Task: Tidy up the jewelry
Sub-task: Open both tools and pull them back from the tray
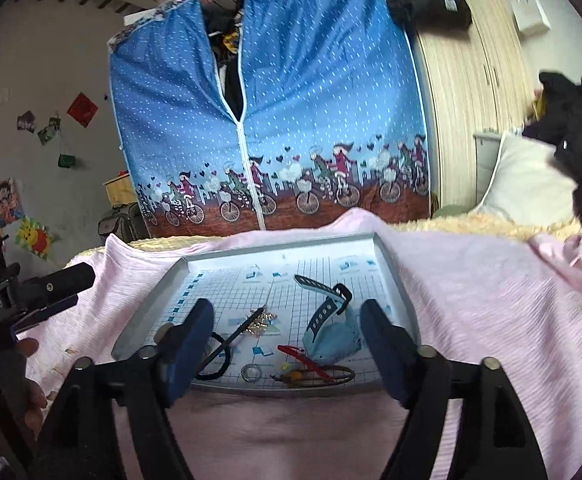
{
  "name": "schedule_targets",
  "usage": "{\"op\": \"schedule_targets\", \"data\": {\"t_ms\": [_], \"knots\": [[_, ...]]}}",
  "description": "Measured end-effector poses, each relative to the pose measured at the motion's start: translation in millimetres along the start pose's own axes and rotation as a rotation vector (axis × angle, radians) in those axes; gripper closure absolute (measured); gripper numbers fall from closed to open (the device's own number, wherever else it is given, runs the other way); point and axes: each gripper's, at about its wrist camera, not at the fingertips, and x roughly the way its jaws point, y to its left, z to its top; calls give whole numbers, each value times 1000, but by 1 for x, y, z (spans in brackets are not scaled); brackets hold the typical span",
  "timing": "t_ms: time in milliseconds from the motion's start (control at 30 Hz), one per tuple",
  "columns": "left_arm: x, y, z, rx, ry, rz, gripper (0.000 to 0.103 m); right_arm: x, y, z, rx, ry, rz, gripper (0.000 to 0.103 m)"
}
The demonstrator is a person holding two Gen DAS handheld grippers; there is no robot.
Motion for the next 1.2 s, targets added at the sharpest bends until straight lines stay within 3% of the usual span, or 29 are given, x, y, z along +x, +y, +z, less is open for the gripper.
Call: {"op": "schedule_targets", "data": {"t_ms": [100,267,533,833,1200], "knots": [[-22,-3,-2,27,-61,6,2,-15,10,2,-42,-45,-9,0],[-58,-1,-8,39,-152,7,2,-41,33,5,-108,-123,-23,0],[-102,12,-27,63,-205,58,2,-70,66,-4,-137,-211,-40,0],[-116,25,-46,79,-146,118,2,-94,78,-22,-120,-190,-73,0],[-141,45,-63,81,-117,104,2,-122,86,-44,-33,-160,-121,0]]}}
